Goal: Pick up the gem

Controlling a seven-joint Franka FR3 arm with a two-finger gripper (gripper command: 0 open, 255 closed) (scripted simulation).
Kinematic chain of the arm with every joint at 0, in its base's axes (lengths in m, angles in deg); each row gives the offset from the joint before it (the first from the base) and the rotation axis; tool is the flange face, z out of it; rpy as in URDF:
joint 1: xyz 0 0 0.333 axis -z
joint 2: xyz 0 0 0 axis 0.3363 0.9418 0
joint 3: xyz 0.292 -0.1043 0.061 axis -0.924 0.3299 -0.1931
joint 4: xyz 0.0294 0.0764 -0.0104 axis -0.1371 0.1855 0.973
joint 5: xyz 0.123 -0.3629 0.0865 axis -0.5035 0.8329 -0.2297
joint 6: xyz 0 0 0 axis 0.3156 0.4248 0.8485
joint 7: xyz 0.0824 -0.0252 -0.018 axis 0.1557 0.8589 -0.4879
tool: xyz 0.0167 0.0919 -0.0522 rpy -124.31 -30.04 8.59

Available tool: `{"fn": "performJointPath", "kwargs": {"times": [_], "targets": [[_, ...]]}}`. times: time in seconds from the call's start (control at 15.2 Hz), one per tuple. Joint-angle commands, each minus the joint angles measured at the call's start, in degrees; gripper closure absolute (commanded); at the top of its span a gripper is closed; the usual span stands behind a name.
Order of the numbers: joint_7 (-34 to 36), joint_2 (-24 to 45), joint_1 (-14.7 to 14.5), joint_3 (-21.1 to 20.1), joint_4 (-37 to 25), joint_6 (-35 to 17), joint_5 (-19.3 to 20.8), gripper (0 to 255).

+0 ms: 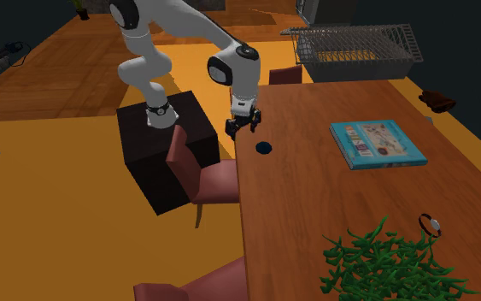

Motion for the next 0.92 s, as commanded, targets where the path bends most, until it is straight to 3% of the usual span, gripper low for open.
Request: {"fn": "performJointPath", "kwargs": {"times": [0.0, 0.33, 0.86], "targets": [[0.9, 4.5, -1.1, -0.2, -4.5, -0.3, 1.2, 0], [2.4, 14.5, -4.3, -0.4, -16.0, 0.8, 3.6, 0], [2.9, 16.8, -4.6, 0.1, -13.7, -3.9, 4.5, 0]]}}
